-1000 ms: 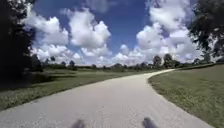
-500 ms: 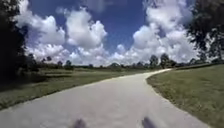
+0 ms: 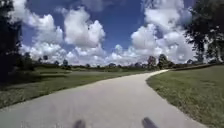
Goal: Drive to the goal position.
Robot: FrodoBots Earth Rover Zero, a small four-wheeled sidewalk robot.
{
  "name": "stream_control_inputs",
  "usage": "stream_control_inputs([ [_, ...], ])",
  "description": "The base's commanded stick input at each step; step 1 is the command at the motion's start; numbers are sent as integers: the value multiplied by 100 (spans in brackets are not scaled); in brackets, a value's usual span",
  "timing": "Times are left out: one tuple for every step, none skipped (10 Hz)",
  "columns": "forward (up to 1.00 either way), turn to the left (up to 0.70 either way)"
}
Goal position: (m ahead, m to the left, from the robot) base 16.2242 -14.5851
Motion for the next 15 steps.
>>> stream_control_inputs([
  [70,0],
  [70,0],
  [70,0],
  [70,0],
  [70,0],
  [70,0],
  [70,0],
  [70,0],
  [70,0],
  [70,0],
  [70,0],
  [70,0],
  [70,5],
  [70,35],
  [70,19],
])
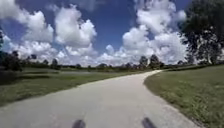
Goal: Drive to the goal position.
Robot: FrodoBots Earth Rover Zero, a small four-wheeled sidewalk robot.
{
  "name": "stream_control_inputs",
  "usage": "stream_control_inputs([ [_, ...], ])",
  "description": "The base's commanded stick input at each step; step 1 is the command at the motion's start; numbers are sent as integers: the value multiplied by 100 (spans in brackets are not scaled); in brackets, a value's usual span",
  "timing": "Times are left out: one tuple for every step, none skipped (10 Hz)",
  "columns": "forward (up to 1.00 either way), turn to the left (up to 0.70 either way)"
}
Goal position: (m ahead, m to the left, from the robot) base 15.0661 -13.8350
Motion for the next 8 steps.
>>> stream_control_inputs([
  [70,4],
  [70,0],
  [70,0],
  [70,0],
  [70,0],
  [70,0],
  [70,0],
  [70,0],
])
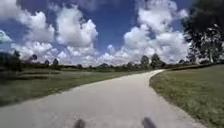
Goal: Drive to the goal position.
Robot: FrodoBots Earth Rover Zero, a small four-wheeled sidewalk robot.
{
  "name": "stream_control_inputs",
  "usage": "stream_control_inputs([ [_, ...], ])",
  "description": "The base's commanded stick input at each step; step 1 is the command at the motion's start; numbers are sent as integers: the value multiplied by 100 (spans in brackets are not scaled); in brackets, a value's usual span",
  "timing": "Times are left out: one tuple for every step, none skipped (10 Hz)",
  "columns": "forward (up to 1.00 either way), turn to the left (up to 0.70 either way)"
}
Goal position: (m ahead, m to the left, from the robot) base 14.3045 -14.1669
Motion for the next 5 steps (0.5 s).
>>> stream_control_inputs([
  [70,0],
  [70,0],
  [70,0],
  [70,0],
  [70,0],
])
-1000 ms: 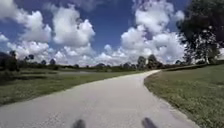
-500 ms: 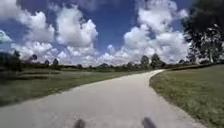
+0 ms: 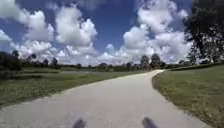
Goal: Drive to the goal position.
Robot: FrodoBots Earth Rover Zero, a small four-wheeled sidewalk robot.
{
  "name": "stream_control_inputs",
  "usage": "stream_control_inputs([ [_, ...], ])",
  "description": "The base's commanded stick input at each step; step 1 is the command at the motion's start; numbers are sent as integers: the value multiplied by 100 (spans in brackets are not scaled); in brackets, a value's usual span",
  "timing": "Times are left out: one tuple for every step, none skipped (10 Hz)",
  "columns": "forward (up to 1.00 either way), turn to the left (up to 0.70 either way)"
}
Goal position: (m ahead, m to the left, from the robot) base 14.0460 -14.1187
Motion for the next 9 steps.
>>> stream_control_inputs([
  [70,0],
  [70,0],
  [70,0],
  [70,0],
  [70,0],
  [70,0],
  [70,0],
  [70,0],
  [70,0],
])
